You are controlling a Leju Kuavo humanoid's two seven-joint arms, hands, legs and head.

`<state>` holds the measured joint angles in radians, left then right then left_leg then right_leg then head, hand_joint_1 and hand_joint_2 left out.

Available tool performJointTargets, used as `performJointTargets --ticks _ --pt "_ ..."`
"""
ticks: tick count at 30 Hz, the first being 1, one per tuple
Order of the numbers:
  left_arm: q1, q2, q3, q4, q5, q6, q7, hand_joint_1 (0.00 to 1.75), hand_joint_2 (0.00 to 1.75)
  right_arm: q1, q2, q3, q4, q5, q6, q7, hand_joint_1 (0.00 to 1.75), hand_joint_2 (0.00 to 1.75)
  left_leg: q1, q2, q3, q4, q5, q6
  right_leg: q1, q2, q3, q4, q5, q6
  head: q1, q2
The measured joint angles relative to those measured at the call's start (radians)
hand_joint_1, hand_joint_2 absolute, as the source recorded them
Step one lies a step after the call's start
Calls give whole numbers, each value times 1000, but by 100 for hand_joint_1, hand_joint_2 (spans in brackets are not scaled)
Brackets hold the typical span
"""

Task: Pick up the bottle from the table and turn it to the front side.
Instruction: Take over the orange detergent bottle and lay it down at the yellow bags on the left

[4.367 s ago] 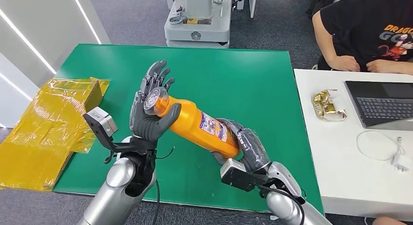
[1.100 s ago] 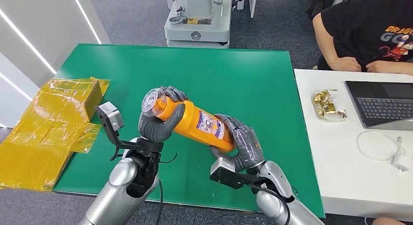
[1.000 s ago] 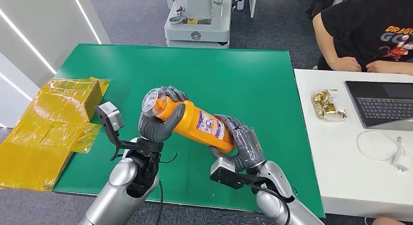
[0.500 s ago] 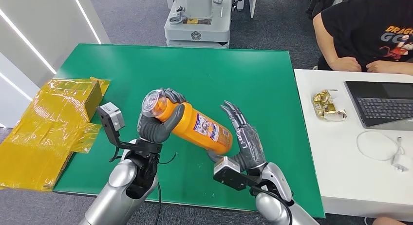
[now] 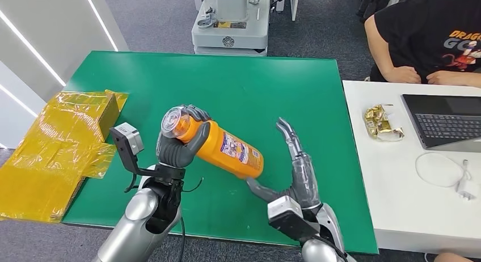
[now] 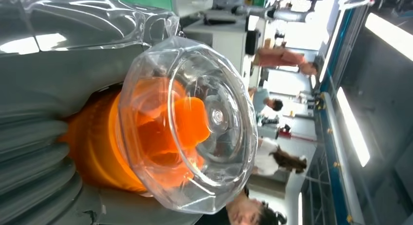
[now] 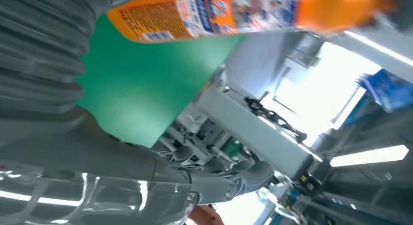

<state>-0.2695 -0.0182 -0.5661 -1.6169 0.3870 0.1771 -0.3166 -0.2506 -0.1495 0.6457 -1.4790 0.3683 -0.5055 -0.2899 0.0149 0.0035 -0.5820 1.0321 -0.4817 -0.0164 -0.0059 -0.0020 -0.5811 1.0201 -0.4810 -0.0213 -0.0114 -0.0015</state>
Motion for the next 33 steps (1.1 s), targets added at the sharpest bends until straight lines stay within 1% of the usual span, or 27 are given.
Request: performJointTargets --ticks 6,10,12,15,18,22,25,28,31,33 --pt "8 18 34 -10 -87 23 2 175 175 107 0 -38 -161 -91 -50 -52 0 175 0 0 0 0 0 0 0 0 0 0 0 0 0 0" --pt "9 34 68 -31 -209 34 36 175 175 175 4 -58 -268 -130 -68 -81 0 175 0 0 0 0 0 0 0 0 0 0 0 0 0 0" --pt "11 45 90 -47 -274 39 58 175 175 201 5 -65 -314 -125 -72 -89 0 175 0 0 0 0 0 0 0 0 0 0 0 0 0 0" --pt "20 76 130 -78 -430 36 106 175 175 243 6 -76 -384 -100 -72 -103 0 175 0 0 0 0 0 0 0 0 0 0 0 0 0 0" --pt "33 132 190 -106 -604 3 149 175 175 291 10 -90 -452 -79 -56 -109 0 175 0 1 0 -1 0 0 0 1 0 0 0 0 0 0" --pt "46 237 269 -134 -773 -33 193 175 175 338 27 -110 -507 -78 -23 -114 0 175 2 1 0 -1 0 0 2 1 0 1 -1 -1 0 0" --pt "53 315 315 -150 -835 -48 212 175 175 355 41 -123 -527 -85 -8 -124 0 175 3 1 0 -1 1 -1 2 1 0 1 -1 -1 0 0" --pt "62 396 342 -163 -879 -60 227 175 175 362 52 -131 -536 -93 0 -130 0 175 3 1 0 -1 1 -1 2 1 0 1 -1 -1 0 0" --pt "78 470 356 -168 -922 -84 240 175 175 365 62 -135 -542 -98 11 -131 0 175 3 1 0 -1 1 -1 2 1 0 1 -1 -1 0 0" --pt "91 508 358 -167 -946 -101 243 175 175 367 67 -137 -545 -99 17 -131 0 175 3 1 0 -1 1 -1 2 1 0 1 -1 -1 0 0"
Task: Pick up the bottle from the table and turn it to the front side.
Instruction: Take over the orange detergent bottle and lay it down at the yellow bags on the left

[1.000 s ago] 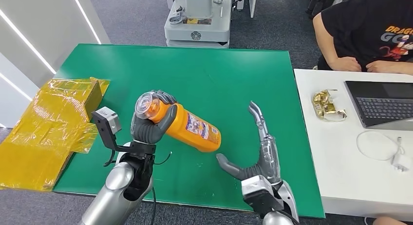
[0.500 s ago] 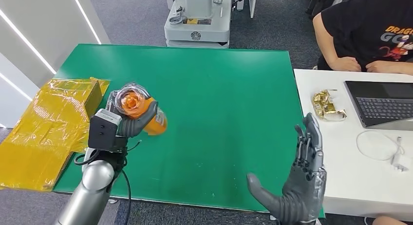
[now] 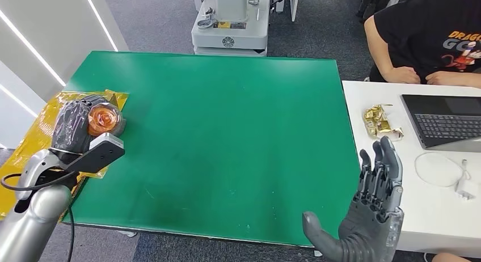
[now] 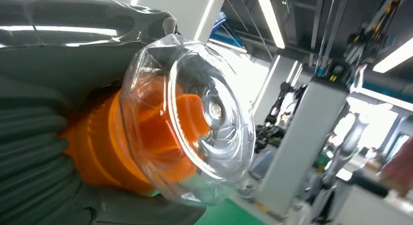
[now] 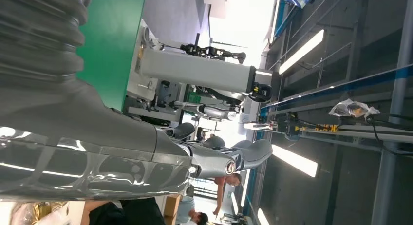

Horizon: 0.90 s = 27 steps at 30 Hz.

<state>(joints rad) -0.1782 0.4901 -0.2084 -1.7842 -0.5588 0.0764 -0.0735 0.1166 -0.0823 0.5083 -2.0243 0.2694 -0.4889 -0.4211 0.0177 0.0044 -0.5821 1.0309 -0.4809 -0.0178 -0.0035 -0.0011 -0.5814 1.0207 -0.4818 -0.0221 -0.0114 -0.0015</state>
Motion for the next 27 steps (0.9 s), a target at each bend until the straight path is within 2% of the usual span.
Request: performJointTargets --ticks 4,10,15,18,22,25,27 --pt "20 45 0 12 36 -52 19 175 175 1 9 -1 -3 0 19 0 0 175 0 0 0 0 0 0 0 0 0 0 0 0 0 0" --pt "26 70 -1 59 26 -76 39 175 175 2 17 -5 -3 1 34 2 0 175 0 0 0 0 0 0 0 0 0 0 0 0 0 0" --pt "8 78 -16 155 -114 -82 44 175 175 7 23 -11 -3 1 48 9 0 175 0 0 0 0 0 0 0 0 0 0 0 0 0 0" --pt "-21 83 -50 231 -260 -81 20 175 175 7 26 -14 -3 -1 57 7 0 175 0 0 0 0 0 0 0 0 0 0 0 0 0 0" --pt "-83 92 -122 353 -458 -82 -34 175 175 5 30 -18 -3 -2 81 8 0 175 0 0 0 0 0 0 0 0 0 0 0 0 0 0" --pt "-119 92 -164 435 -508 -88 -73 175 175 3 34 -18 -3 -5 92 10 0 175 0 1 0 0 0 0 0 1 0 0 1 0 0 0" --pt "-142 96 -190 479 -522 -124 -111 175 175 0 36 -19 -3 -8 100 10 0 175 0 1 0 0 0 0 0 1 0 0 1 0 0 0"
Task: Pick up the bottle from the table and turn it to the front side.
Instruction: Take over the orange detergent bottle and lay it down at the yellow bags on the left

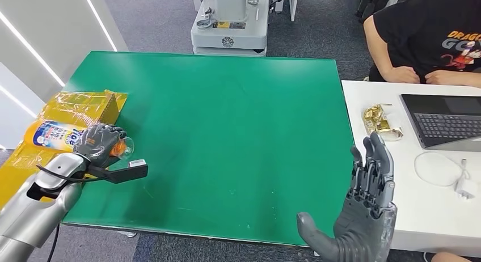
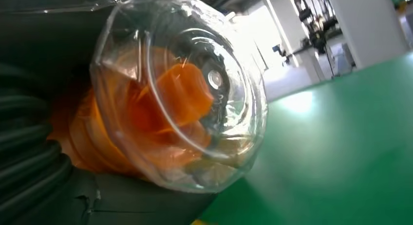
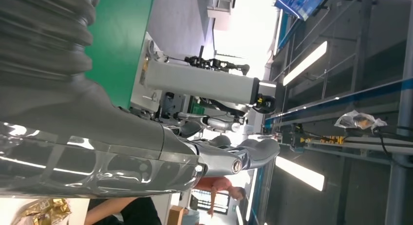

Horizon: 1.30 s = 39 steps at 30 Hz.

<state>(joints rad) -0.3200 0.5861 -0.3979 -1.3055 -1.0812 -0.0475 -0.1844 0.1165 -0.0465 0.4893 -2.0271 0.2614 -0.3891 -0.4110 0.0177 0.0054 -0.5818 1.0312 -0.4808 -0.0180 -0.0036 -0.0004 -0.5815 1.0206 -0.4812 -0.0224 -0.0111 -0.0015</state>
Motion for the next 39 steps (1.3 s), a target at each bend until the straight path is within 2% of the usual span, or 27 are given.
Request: performJointTargets --ticks 2,5,10,15,33,34,37,38,39 --pt "-24 11 -28 51 -15 -45 -58 175 175 -7 0 0 1 -7 9 -2 0 175 0 0 0 0 0 0 0 1 0 0 0 0 0 0" --pt "-52 25 -59 121 -32 -65 -111 175 175 -15 0 0 3 -14 13 -5 0 175 0 1 0 0 0 0 0 1 -1 0 0 0 0 0" --pt "-137 35 -115 246 -53 -120 -146 175 175 -24 0 0 4 -17 8 -6 0 175 0 0 0 0 0 -1 0 1 0 0 0 0 0 0" --pt "-191 36 -148 338 -49 -122 -158 175 175 -28 0 0 4 -21 8 -4 0 175 0 1 0 0 0 -1 0 1 0 0 1 -1 0 0" --pt "-159 -13 -151 362 -3 -92 -115 175 175 -43 0 3 4 -30 37 9 0 175 0 0 0 0 0 -1 0 1 0 0 1 -1 0 0" --pt "-155 -15 -149 362 -5 -90 -112 142 175 -43 0 3 4 -30 38 9 0 175 0 0 0 0 0 -1 0 1 0 0 1 -1 0 0" --pt "-141 -21 -142 362 -15 -82 -100 11 175 -46 0 3 4 -31 40 9 0 175 0 0 0 0 0 -1 0 1 0 0 1 -1 0 0" --pt "-137 -23 -138 362 -20 -79 -94 0 175 -46 0 3 4 -31 39 9 0 175 0 0 0 0 0 -1 0 1 0 0 1 -1 0 0" --pt "-133 -25 -135 362 -25 -75 -88 0 175 -46 0 3 4 -31 39 10 0 175 0 0 0 0 0 -1 0 1 0 0 1 -1 0 0"
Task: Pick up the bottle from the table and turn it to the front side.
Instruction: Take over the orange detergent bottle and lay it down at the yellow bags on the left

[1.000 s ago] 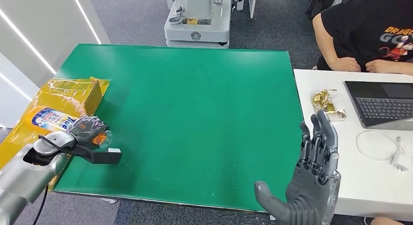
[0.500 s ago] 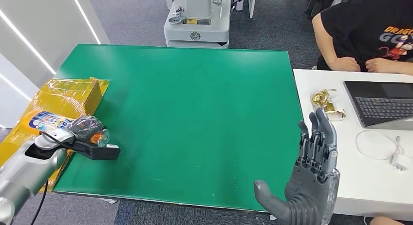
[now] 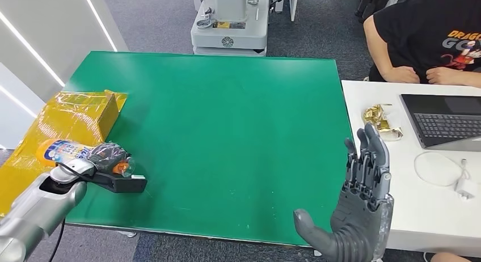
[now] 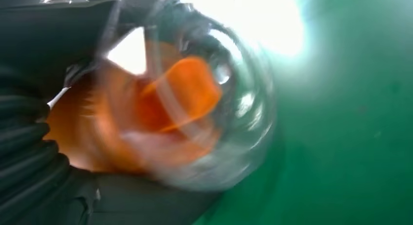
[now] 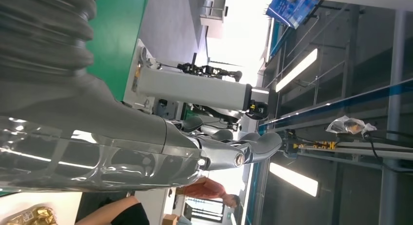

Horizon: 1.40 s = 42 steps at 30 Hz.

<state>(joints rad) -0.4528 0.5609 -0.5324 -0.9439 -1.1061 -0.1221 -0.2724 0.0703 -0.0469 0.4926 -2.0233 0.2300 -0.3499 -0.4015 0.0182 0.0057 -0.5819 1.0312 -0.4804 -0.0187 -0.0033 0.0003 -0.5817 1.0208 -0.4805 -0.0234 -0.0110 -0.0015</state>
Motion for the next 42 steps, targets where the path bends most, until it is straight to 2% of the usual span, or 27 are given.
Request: performJointTargets --ticks 29,36,42 --pt "31 -26 74 -19 -58 39 20 0 175 2 0 0 0 13 -9 2 0 175 0 0 2 0 1 -1 0 0 1 1 0 0 0 0" --pt "68 -13 106 -57 -53 50 8 0 175 8 -1 0 0 12 -23 -4 0 175 0 0 2 0 1 -1 0 0 1 1 0 0 0 0" --pt "122 13 159 -151 -29 74 -10 0 175 19 -4 0 -1 14 -35 -8 0 175 0 0 2 0 1 -1 0 0 1 1 0 0 0 0"
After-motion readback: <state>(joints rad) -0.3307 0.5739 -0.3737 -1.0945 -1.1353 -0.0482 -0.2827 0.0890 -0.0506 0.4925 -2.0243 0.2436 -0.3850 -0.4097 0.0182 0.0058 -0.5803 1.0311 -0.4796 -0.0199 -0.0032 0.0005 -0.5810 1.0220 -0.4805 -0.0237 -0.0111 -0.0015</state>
